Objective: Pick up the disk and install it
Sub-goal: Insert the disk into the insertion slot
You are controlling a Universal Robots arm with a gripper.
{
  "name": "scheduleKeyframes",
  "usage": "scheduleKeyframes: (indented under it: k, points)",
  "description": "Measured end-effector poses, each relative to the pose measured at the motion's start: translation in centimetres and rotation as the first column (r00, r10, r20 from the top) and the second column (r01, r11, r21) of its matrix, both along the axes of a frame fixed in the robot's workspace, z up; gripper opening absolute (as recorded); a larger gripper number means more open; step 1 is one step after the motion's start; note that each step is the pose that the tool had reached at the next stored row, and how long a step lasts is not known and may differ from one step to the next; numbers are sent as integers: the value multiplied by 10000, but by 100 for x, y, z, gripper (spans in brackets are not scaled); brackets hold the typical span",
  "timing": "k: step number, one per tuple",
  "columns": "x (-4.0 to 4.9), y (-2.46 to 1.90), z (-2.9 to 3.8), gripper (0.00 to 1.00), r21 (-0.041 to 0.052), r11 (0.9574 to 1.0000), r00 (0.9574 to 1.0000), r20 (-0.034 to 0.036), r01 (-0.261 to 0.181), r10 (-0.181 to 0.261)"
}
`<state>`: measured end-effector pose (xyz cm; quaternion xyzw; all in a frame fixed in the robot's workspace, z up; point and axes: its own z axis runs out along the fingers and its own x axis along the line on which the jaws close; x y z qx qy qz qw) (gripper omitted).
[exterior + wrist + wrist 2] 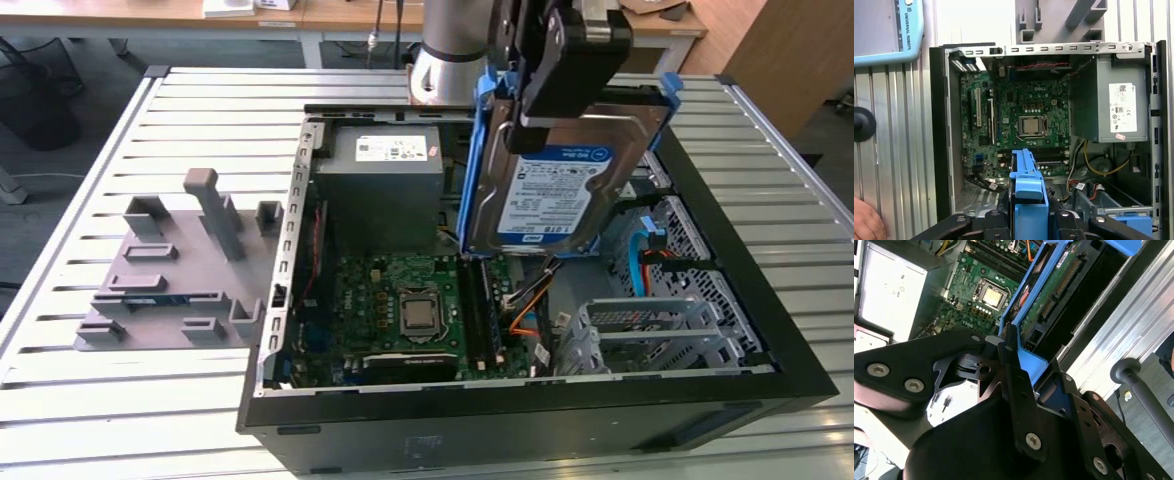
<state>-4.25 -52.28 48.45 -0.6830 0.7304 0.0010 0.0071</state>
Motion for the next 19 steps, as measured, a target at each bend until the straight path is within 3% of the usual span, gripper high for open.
scheduleKeyframes:
  k: [7, 15, 19]
  points:
    - [66, -71, -16, 36, 0, 10000, 10000, -1, 2, -2]
    - [182, -86, -44, 36, -1, 10000, 10000, -1, 1, -1]
    - [191, -87, -48, 36, -4, 10000, 10000, -1, 2, -2]
